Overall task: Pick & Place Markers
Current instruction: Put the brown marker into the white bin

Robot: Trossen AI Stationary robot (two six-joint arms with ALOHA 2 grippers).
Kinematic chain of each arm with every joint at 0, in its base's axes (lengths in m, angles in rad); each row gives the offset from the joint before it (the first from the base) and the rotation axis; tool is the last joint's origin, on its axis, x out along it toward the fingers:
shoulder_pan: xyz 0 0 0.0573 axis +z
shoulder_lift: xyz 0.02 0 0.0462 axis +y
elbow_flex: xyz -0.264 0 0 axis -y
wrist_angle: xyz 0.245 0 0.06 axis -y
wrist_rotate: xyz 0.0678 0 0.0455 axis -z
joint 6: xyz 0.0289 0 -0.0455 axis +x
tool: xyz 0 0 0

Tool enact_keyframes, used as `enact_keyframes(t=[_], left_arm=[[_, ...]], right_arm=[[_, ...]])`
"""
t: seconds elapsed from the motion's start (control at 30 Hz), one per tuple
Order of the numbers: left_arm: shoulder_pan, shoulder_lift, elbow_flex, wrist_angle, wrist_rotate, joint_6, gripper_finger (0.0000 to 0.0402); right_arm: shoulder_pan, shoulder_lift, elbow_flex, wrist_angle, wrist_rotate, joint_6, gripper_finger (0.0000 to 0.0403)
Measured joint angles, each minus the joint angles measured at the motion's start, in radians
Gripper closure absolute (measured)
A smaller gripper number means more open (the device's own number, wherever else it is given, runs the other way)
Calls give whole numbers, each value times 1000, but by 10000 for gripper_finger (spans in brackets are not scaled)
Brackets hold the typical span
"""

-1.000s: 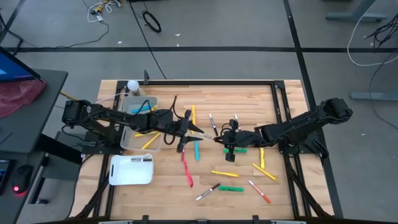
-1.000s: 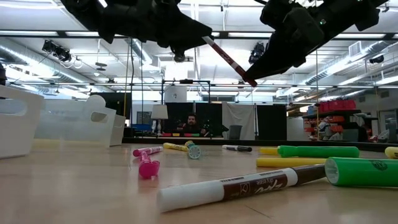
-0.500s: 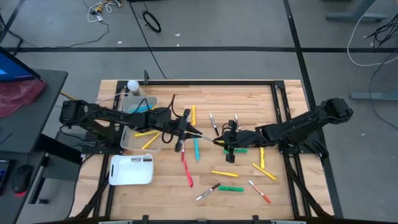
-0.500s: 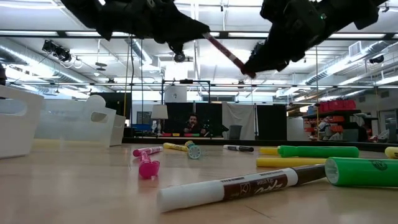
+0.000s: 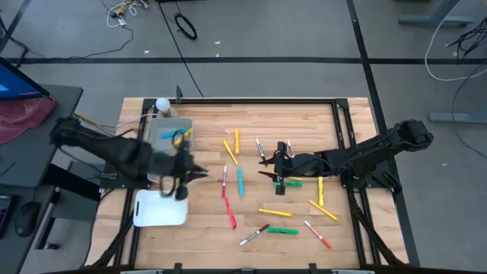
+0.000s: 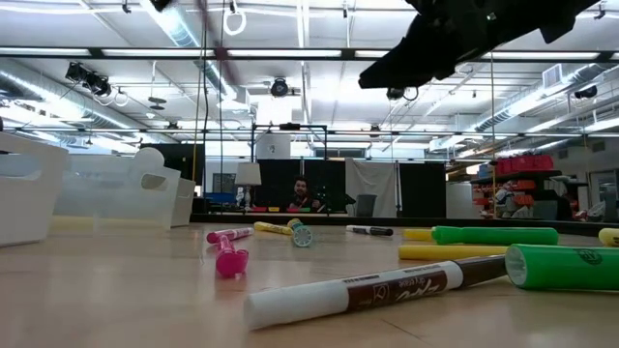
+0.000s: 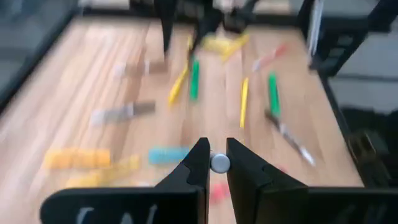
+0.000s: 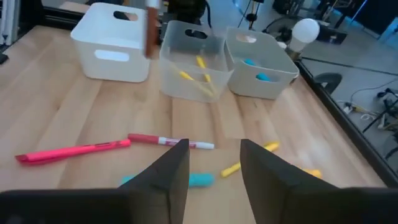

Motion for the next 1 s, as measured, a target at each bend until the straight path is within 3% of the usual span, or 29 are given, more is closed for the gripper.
enact_keyframes(t=[0.1, 0.23, 0.47, 0.6, 0.73, 1.0], left_arm=[[-155, -1, 89, -226, -93, -282, 367], [-336, 0, 104, -402, -126, -666, 367], [-602, 1, 14, -516, -237, -1159, 367], [-698, 1, -55, -551, -309, -1320, 367], [-756, 0, -124, -568, -289, -1465, 367], [-805, 1, -273, -498, -271, -1581, 355]], right_arm=[[-19, 0, 0, 0, 0, -3, 264], [-35, 0, 0, 1, 0, -3, 269], [-45, 0, 0, 18, -11, -50, 273], [-45, 0, 0, 46, -11, -87, 273], [-50, 0, 0, 63, -12, -109, 273], [-91, 0, 0, 68, -12, -100, 273]])
